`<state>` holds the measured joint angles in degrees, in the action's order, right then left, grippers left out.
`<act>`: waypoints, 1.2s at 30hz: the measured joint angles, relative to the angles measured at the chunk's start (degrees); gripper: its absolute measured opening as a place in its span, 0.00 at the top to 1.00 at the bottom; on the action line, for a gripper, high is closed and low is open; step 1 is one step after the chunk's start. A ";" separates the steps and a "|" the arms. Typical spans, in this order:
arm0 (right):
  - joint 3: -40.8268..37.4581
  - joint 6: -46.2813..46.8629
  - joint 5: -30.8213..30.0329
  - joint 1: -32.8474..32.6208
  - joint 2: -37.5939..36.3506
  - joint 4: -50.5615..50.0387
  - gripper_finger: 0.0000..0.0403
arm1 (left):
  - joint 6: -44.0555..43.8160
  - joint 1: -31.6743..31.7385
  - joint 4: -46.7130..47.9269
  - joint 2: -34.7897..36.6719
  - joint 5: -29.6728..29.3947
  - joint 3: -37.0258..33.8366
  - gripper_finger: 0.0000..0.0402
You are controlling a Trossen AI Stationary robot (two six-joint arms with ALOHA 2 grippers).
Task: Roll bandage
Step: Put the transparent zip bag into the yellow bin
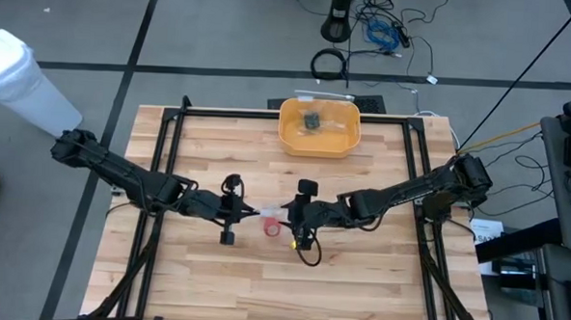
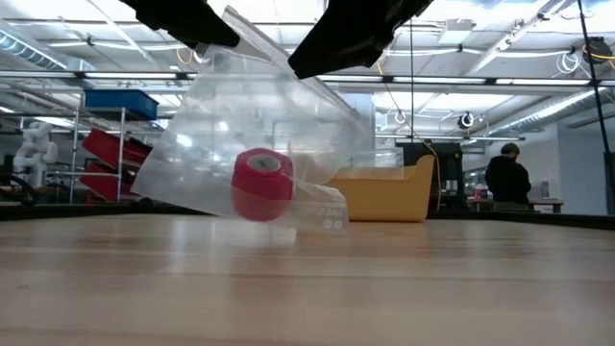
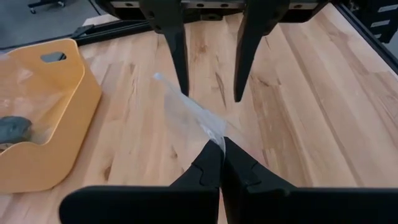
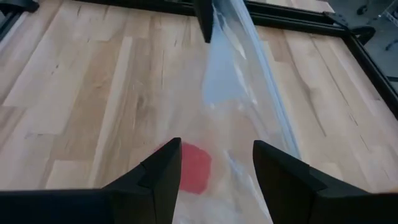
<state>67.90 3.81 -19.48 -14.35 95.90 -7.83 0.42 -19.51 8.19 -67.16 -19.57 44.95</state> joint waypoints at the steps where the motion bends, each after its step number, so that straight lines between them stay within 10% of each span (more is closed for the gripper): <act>1: 0.00 0.00 -0.08 -0.02 0.00 0.08 0.54 | 0.00 0.00 0.00 0.00 -0.02 -0.02 1.00; 8: 0.00 5.24 -0.94 -1.11 0.00 -0.81 0.54 | 0.45 0.00 0.09 0.05 -3.52 -0.02 1.00; 16: -5.03 10.06 -18.89 -13.16 0.74 2.83 0.54 | 0.61 -1.28 1.77 2.98 -8.91 -0.07 1.00; 26: -24.64 13.30 -25.23 -15.96 6.63 53.30 0.54 | 4.50 -1.66 -2.20 3.21 -5.34 5.09 1.00; 36: -30.97 8.16 -25.01 -15.91 7.37 58.03 0.54 | 8.95 -2.41 9.60 3.32 -4.44 13.84 1.00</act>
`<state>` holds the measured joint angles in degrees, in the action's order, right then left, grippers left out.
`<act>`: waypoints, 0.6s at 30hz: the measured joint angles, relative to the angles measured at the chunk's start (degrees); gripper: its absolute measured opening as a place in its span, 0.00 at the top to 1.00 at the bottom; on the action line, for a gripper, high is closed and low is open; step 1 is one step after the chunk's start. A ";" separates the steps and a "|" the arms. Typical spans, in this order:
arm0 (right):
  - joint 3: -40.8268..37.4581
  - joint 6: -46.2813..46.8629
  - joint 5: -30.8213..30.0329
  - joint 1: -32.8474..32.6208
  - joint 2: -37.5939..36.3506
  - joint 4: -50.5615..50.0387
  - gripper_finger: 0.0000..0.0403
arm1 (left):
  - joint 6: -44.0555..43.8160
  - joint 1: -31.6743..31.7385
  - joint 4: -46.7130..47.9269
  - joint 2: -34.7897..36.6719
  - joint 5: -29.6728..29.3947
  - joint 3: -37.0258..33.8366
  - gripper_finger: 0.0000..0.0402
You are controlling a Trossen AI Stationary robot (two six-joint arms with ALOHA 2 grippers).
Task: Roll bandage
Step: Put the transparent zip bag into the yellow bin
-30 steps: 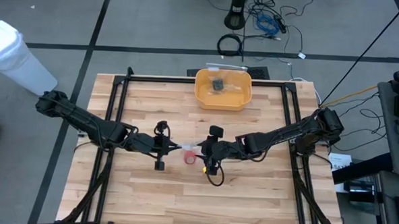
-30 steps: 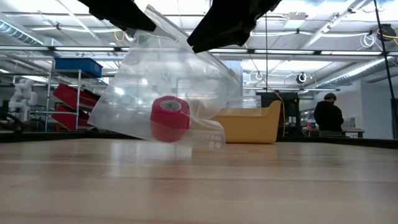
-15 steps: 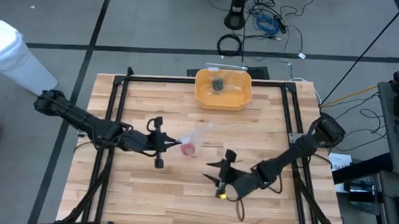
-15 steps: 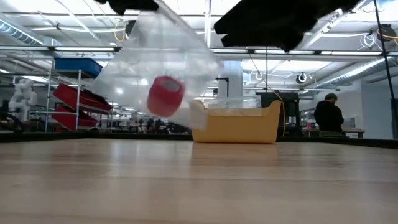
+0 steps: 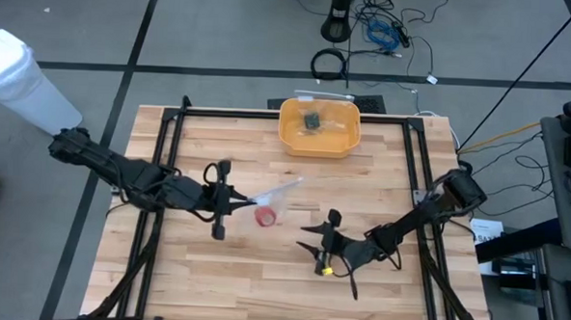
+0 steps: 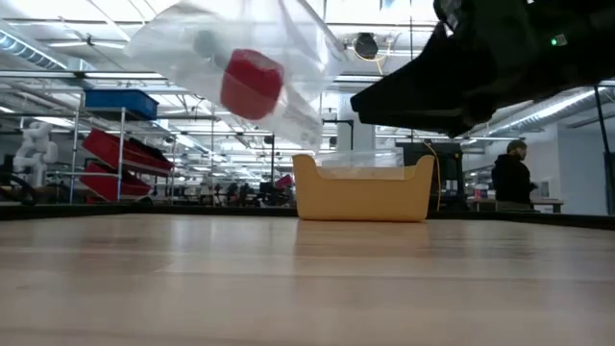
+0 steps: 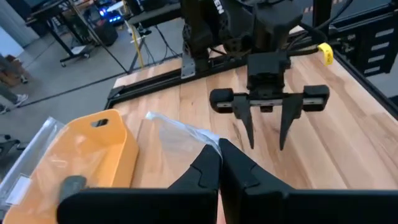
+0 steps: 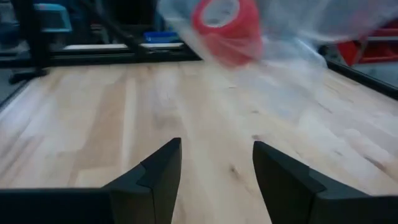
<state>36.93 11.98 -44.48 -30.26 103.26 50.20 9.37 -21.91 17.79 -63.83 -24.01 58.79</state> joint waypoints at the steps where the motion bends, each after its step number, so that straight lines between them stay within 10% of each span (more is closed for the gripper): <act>1: -0.06 0.19 -0.29 0.09 0.00 0.03 0.54 | -0.07 0.00 1.28 0.00 0.00 0.98 1.00; 6: -0.22 -5.49 -0.61 5.68 0.28 3.34 0.54 | -1.40 -0.02 2.73 0.00 -0.01 2.66 1.00; 18: -0.22 -12.65 33.15 21.53 0.37 7.10 0.54 | -1.05 -0.02 3.68 0.20 -0.24 2.87 1.00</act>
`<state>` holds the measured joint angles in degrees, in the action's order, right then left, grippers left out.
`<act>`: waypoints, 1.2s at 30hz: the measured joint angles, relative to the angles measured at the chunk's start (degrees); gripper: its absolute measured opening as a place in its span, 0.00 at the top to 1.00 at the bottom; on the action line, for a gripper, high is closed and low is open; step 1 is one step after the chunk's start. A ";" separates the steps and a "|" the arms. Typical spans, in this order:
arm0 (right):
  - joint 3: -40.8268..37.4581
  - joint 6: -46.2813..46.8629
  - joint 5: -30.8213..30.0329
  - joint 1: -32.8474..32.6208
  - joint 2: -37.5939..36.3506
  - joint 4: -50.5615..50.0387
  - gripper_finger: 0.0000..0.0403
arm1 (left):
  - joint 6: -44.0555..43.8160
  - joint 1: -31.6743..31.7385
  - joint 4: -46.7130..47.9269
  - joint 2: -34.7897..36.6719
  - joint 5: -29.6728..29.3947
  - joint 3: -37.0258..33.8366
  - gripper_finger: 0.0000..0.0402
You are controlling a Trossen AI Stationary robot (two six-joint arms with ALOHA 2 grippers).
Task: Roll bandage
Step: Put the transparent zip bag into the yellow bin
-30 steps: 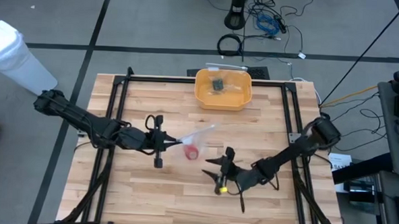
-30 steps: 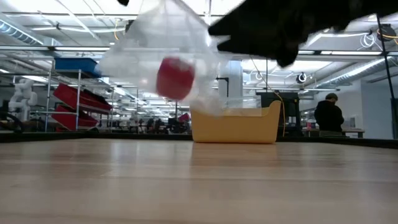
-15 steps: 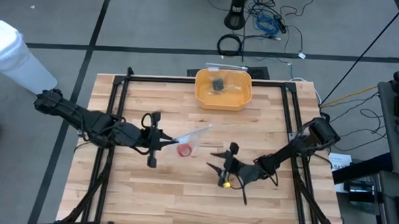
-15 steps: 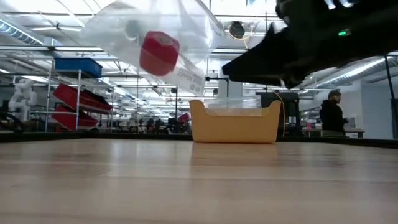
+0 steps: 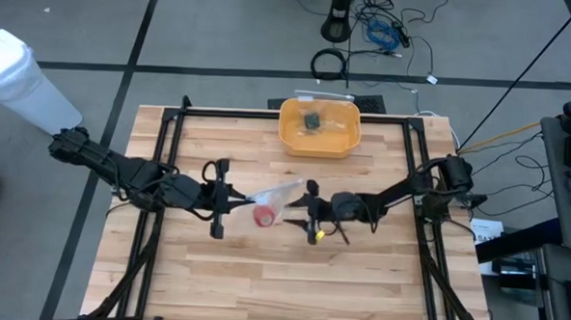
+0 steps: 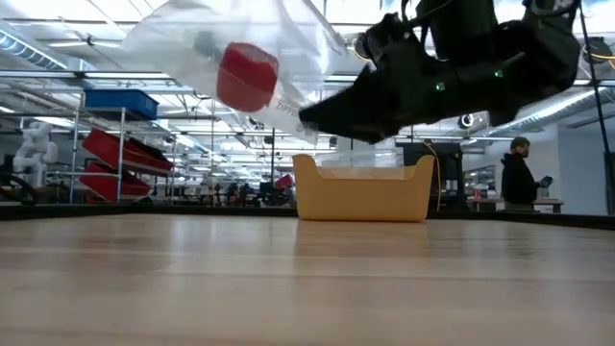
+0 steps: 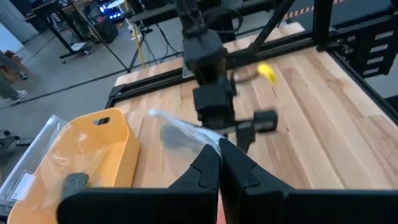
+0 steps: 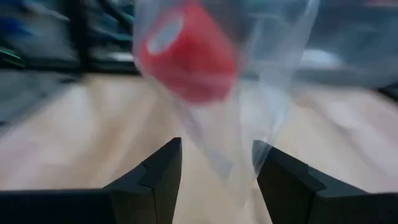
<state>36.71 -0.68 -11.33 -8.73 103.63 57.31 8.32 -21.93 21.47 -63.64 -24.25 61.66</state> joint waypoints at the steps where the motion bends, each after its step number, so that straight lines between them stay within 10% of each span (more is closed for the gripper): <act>1: 0.00 0.54 4.70 0.87 0.00 1.09 0.55 | 0.00 0.00 0.47 0.00 0.00 0.03 1.00; 14: 0.09 10.11 11.28 2.42 0.00 1.20 0.99 | 1.66 0.04 -0.04 0.00 -3.17 0.49 1.00; 26: 0.04 8.76 3.74 -3.48 -0.60 -4.69 0.98 | 3.05 0.11 2.10 1.11 -3.50 2.35 1.00; 36: -0.02 -2.85 -5.85 -7.43 -15.08 -19.93 0.71 | -4.99 0.09 9.85 0.66 -1.29 -2.37 1.00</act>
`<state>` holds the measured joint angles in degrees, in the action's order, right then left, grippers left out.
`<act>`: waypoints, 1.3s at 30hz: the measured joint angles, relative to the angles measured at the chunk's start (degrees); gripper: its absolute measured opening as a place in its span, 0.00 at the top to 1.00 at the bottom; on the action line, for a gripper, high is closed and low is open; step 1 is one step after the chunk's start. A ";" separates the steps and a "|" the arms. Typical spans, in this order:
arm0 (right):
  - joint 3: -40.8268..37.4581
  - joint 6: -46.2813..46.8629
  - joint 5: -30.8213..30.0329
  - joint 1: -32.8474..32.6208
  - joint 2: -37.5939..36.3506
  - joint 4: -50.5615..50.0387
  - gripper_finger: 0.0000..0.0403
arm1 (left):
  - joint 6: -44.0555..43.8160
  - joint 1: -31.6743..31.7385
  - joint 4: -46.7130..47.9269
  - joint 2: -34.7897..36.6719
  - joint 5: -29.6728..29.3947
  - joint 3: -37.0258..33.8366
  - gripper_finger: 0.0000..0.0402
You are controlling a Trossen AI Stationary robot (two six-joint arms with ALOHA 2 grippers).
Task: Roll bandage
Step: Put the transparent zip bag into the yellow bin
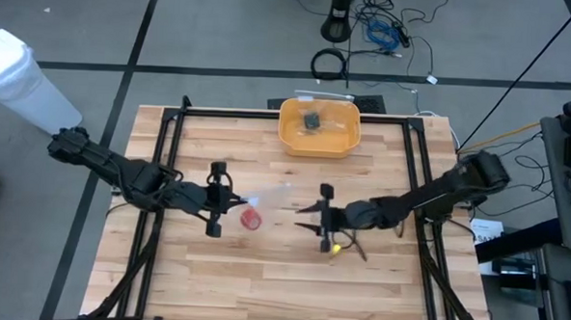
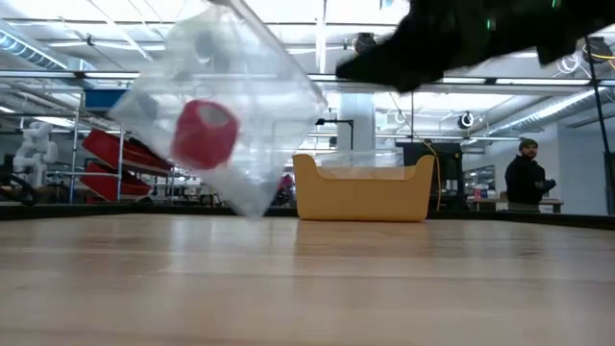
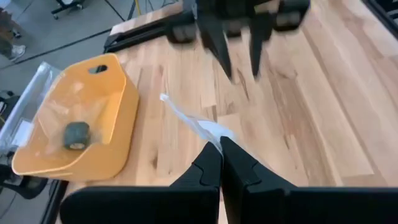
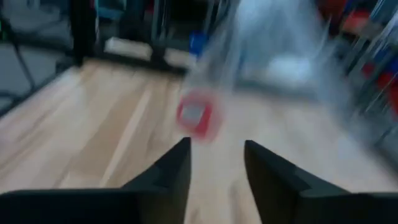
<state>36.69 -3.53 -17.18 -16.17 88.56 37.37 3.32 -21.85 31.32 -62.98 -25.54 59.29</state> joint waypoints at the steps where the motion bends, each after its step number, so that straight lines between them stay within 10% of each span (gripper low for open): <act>1: 0.00 -2.36 -0.96 -0.18 -1.84 0.35 0.67 | -0.01 0.00 -0.67 0.09 0.00 -1.04 1.00; 10: 10.60 -10.92 -1.18 3.78 -4.28 -8.02 0.45 | 0.44 0.41 -9.77 -1.40 6.10 -5.12 1.00; 18: 22.07 -6.37 15.51 7.88 2.77 -23.84 0.44 | 0.45 0.46 -9.95 -3.92 7.54 -5.27 1.00; 24: 27.11 -3.22 15.99 8.85 7.28 -30.73 0.58 | 0.54 0.46 -9.84 -3.91 7.43 -5.31 1.00; 30: 30.12 -3.96 15.64 8.58 7.87 -36.31 0.95 | 0.24 1.41 -7.58 -3.89 6.35 -5.31 1.00; 39: 30.12 -3.22 6.91 6.73 7.76 -41.41 1.00 | 2.02 5.05 -9.26 -3.85 9.29 -6.83 0.91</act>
<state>66.81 -6.75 -10.28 -9.43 96.31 -4.04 5.34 -16.80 22.06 -66.83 -16.25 52.46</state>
